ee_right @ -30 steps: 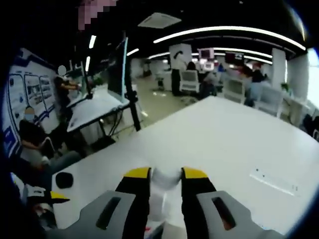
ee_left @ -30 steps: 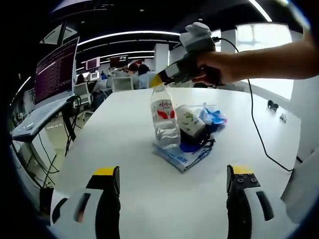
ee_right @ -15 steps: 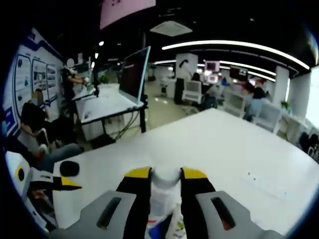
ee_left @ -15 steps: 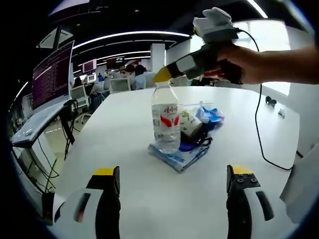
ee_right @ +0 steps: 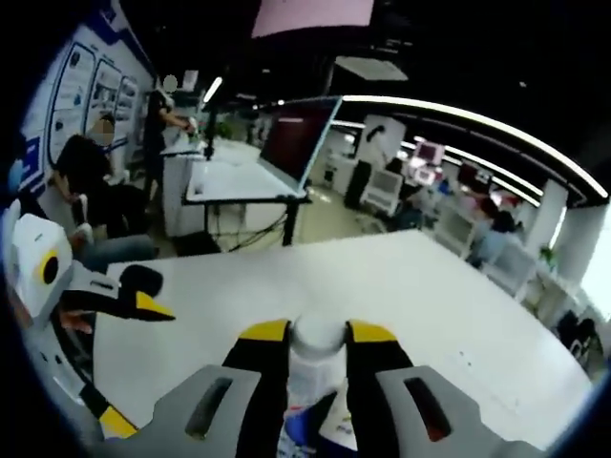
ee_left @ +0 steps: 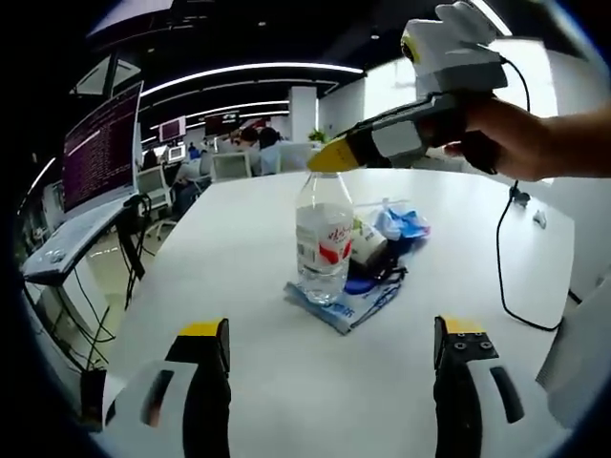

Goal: Arrange the tabletop items into an orderly group along one side of the table until the central work area is clear of visible clutter.

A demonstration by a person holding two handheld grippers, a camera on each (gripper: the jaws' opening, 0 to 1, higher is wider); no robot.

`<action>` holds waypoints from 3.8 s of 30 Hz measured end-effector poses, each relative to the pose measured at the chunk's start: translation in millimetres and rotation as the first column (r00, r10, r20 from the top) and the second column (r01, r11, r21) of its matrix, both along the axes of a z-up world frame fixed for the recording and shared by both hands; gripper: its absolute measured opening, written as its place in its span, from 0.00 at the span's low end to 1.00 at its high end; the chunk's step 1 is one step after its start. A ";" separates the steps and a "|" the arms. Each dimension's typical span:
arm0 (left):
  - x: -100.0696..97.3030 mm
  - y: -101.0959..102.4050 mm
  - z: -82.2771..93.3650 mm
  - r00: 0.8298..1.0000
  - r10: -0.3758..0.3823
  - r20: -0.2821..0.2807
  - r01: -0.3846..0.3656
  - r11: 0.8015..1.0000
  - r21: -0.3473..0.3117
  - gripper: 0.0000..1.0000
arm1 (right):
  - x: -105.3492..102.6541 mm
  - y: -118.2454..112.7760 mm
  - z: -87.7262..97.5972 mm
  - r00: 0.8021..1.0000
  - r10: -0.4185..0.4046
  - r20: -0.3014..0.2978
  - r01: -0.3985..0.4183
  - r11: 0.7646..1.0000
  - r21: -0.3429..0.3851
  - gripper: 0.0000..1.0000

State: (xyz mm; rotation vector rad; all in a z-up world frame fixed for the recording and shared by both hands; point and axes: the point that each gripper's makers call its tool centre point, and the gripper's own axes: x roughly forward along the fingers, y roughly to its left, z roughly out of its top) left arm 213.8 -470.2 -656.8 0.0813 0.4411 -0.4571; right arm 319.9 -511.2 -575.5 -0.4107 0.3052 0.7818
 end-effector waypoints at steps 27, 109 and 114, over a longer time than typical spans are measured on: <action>-1.3 -4.3 -0.4 1.000 -0.024 0.002 0.024 1.000 0.018 0.89 | 1.0 1.1 -14.5 0.985 0.113 -0.129 -0.101 0.990 0.098 0.43; -1.9 -1.7 -5.4 1.000 -0.011 -0.020 0.011 1.000 0.012 0.88 | 2.5 3.4 -97.8 0.942 0.234 -0.240 -0.275 0.949 -0.153 0.39; -1.5 -0.8 -5.4 1.000 -0.009 -0.019 0.009 1.000 0.010 0.88 | 3.5 3.3 -97.7 0.962 0.138 -0.237 -0.178 0.972 -0.156 0.39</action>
